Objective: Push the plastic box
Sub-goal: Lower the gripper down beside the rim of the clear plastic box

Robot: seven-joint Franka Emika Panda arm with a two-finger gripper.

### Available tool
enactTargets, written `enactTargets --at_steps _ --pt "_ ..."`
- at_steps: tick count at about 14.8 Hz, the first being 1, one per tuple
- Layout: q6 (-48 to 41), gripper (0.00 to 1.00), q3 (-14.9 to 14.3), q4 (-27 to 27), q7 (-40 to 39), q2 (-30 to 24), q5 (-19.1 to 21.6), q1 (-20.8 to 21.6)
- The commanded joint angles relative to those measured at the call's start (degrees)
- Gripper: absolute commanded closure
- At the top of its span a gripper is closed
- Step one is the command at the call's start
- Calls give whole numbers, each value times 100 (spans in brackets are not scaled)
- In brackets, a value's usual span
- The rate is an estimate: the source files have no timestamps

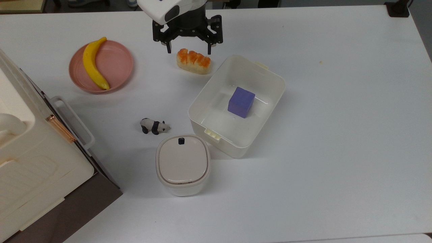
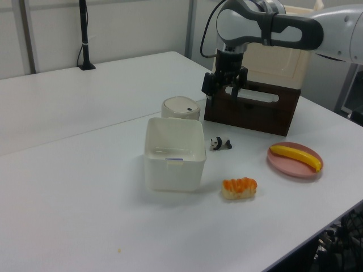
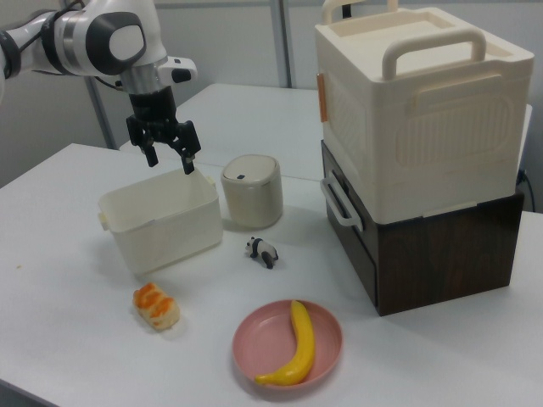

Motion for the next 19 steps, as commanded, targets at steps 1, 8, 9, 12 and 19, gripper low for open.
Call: enactTargets --at_steps 1,8,9,12,19 --pt "-133 0 21 -133 -264 -147 6 9" --pt "-238 0 12 -186 -501 -156 6 0" --pt "-248 0 -5 -186 -562 -148 6 0" --pt "-335 0 -49 -317 -1637 -174 6 -8" --pt "-520 0 -269 -651 -5278 -87 -257 88"
